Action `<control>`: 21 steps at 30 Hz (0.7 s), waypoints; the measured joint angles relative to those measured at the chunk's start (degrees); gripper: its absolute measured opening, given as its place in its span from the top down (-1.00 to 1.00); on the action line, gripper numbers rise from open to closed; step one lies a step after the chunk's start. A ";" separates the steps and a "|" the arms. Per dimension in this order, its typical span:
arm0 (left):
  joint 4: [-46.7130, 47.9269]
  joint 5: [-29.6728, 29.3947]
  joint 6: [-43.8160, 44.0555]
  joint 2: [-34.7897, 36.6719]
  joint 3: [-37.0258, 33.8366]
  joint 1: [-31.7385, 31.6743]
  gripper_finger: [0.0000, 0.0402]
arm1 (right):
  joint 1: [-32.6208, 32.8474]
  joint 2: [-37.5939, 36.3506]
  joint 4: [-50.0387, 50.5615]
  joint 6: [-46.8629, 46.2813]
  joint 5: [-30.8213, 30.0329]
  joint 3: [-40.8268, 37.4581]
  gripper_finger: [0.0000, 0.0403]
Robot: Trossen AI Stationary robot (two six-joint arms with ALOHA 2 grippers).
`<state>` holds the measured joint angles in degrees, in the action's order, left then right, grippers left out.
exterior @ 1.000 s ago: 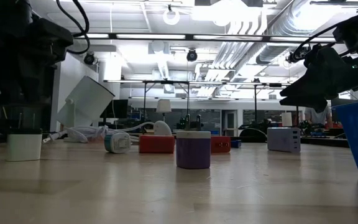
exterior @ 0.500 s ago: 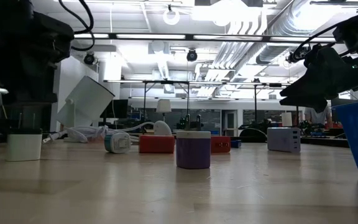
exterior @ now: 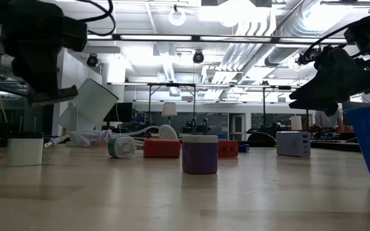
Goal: Pick & Place Office items
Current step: Put the black digital clock into the green bin
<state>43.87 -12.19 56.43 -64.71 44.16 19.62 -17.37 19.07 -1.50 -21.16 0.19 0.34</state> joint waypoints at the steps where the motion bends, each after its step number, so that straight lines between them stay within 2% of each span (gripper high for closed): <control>1: -0.23 0.01 -1.92 0.00 0.00 0.02 0.25 | -0.02 -0.02 0.00 0.00 0.00 0.00 0.09; 11: -3.20 1.19 -17.56 0.00 0.03 0.02 0.25 | -0.02 0.00 0.00 0.00 0.00 0.00 0.09; 21: -4.55 2.97 -26.86 0.00 0.04 0.02 0.25 | -0.01 -0.02 0.01 0.00 0.01 -0.01 0.09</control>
<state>39.31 -9.21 29.58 -64.71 44.21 19.64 -17.38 19.05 -1.49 -21.17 0.21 0.33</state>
